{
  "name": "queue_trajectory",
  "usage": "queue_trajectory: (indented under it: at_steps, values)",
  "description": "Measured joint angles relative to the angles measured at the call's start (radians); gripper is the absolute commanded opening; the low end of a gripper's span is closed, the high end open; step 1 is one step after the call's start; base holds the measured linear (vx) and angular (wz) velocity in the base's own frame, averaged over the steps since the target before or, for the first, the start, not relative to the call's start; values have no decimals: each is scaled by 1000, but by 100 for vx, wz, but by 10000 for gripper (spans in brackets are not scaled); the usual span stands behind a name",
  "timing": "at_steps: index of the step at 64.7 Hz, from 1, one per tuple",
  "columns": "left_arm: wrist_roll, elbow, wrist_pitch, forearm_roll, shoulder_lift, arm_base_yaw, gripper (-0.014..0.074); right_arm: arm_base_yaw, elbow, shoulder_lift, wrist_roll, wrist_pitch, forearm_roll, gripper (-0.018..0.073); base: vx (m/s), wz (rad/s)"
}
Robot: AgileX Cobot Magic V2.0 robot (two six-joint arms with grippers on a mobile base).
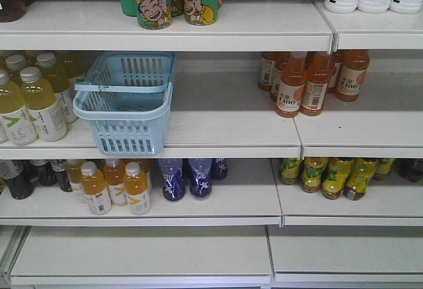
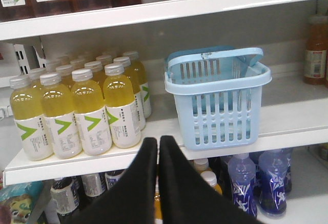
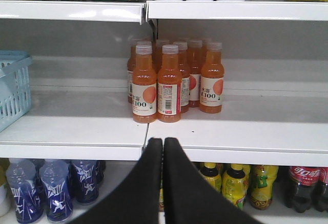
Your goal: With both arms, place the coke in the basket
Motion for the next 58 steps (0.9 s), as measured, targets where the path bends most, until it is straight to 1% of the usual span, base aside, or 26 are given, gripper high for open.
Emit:
queue_trajectory:
  at_steps: [5, 10, 18, 29, 34, 40, 50, 58]
  values:
    - [0, -3, -45, -1, 0, 0, -6, 0, 0, 0, 0, 0, 0, -10, 0, 0]
    - [0, -40, -31, -1, 0, 0, -6, 0, 0, 0, 0, 0, 0, -10, 0, 0]
    - [0, -188, 55, -1, 25, 0, -6, 0, 0, 0, 0, 0, 0, -10, 0, 0]
    - [0, -400, 227, -1, 228, 0, -6, 0, 0, 0, 0, 0, 0, -10, 0, 0]
    - [0, -457, 261, -1, 313, 0, -6, 0, 0, 0, 0, 0, 0, -10, 0, 0]
    - [0, -481, 256, -1, 397, 0, -6, 0, 0, 0, 0, 0, 0, -10, 0, 0]
    - [-6, -482, 214, -1, 492, 0, -1, 0, 0, 0, 0, 0, 0, -10, 0, 0]
    - [-14, -482, 181, -1, 544, 0, 27, 0, 0, 0, 0, 0, 0, -10, 0, 0]
